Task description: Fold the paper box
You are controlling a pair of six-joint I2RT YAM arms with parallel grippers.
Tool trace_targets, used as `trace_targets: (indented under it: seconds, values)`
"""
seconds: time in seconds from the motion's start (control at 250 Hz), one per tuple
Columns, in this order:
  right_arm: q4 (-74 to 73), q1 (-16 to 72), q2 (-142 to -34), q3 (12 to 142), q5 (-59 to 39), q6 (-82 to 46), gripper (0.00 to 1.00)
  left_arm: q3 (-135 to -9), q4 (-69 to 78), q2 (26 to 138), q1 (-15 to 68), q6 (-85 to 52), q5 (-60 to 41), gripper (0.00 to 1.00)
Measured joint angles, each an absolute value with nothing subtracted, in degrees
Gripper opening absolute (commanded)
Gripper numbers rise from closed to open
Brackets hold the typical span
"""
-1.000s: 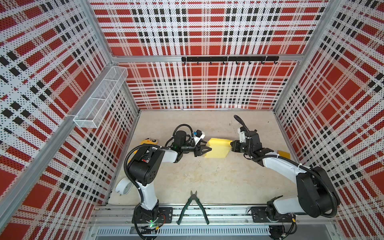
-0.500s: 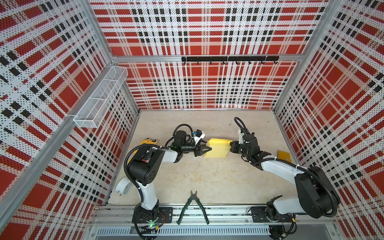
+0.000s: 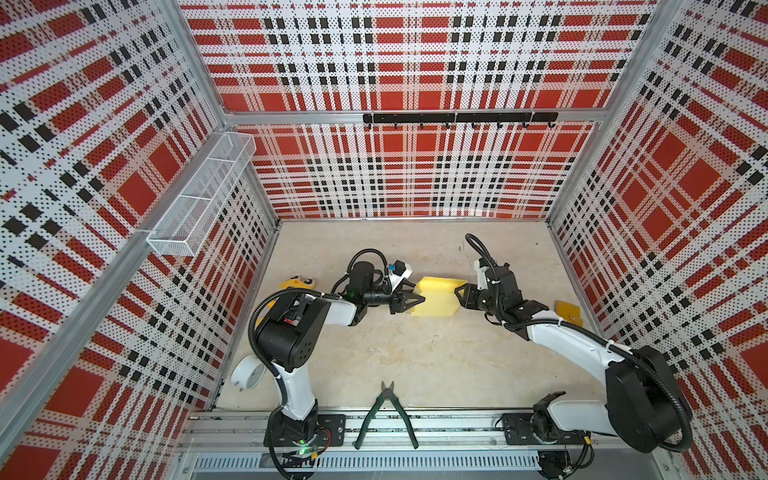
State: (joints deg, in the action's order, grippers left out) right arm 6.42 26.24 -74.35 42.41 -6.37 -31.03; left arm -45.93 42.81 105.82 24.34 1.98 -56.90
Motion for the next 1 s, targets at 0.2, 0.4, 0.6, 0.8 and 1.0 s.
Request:
trace_targets:
  seconds: [0.2,0.4,0.6,0.8,1.0]
  values:
    - [16.9,27.9,-65.9,45.2,-7.9,-32.3,0.46,-46.3,43.5,105.8,24.4,2.1,-56.0,0.25]
    - [21.0,33.3,-63.7,50.0,-5.8,-35.7,0.46,-46.3,43.5,105.9,24.4,2.7,-55.9,0.25]
    - [21.0,39.4,-71.1,57.6,-3.4,-37.5,0.46,-46.3,43.5,105.9,24.6,3.1,-55.4,0.25]
    - [21.4,40.5,-76.2,61.5,-2.5,-36.1,0.48,-46.3,43.5,105.9,25.1,3.5,-55.4,0.25]
    - [26.5,27.3,-74.9,61.5,-6.7,-29.1,0.47,-46.3,43.5,105.9,25.1,3.9,-55.5,0.25]
